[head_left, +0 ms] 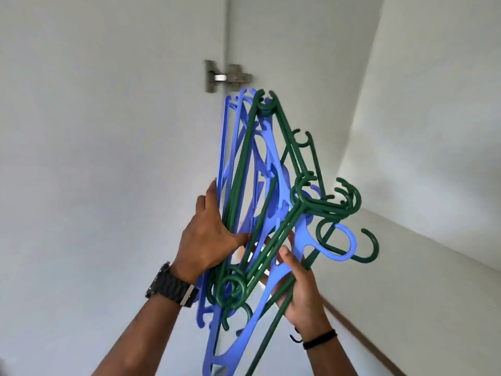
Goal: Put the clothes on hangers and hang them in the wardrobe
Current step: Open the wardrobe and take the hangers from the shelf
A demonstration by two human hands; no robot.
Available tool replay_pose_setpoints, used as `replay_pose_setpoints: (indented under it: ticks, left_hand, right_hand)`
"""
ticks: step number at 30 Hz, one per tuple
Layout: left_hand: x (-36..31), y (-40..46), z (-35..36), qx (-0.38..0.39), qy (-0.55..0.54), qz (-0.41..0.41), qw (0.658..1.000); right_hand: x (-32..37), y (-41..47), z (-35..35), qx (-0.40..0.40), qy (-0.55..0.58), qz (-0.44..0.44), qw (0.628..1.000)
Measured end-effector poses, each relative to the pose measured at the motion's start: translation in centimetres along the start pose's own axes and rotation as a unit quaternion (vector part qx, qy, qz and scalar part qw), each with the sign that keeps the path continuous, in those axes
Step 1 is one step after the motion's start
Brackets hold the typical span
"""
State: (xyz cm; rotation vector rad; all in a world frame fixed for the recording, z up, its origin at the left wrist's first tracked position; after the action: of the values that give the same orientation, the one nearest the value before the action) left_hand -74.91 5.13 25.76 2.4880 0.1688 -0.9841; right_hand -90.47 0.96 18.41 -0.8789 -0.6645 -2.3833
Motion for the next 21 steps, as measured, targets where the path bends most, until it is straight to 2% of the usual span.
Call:
replay_pose_setpoints:
  ticks: [3,9,12,15,21]
  left_hand:
    - [2.0,-5.8,-6.5,-0.067,0.054,-0.051,0.995]
    - [6.3,-19.1,-19.3,-0.215,0.113,-0.165,0.956]
    - [8.4,-26.5,-24.5,-0.292,0.13,-0.221,0.921]
    - [10.6,-34.5,-29.1,-0.366,0.137,-0.275,0.878]
    - [16.8,-50.7,-37.5,-0.453,0.15,-0.378,0.793]
  right_hand:
    - [-4.7,-0.7,5.5,0.042,0.024,0.059,0.997]
    - [-15.3,-2.5,18.1,0.202,0.048,0.148,0.967]
    - [-21.3,-4.0,24.0,0.252,0.05,0.195,0.946]
    - [-27.4,-6.9,30.1,0.293,0.005,0.256,0.921]
    - [-40.6,-14.9,41.0,0.35,-0.04,0.362,0.863]
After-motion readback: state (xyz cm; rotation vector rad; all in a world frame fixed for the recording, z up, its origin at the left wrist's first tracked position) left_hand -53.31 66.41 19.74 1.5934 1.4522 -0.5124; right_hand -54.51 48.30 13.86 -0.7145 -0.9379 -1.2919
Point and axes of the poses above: each hand's wrist, its own y-axis towards the middle knuckle, its own z-axis out of the palm, x = y × z, the point moved 3 cm from there along y, towards the middle knuckle, and after that the axes turned 9 degrees about x, right-handed, at the moved point
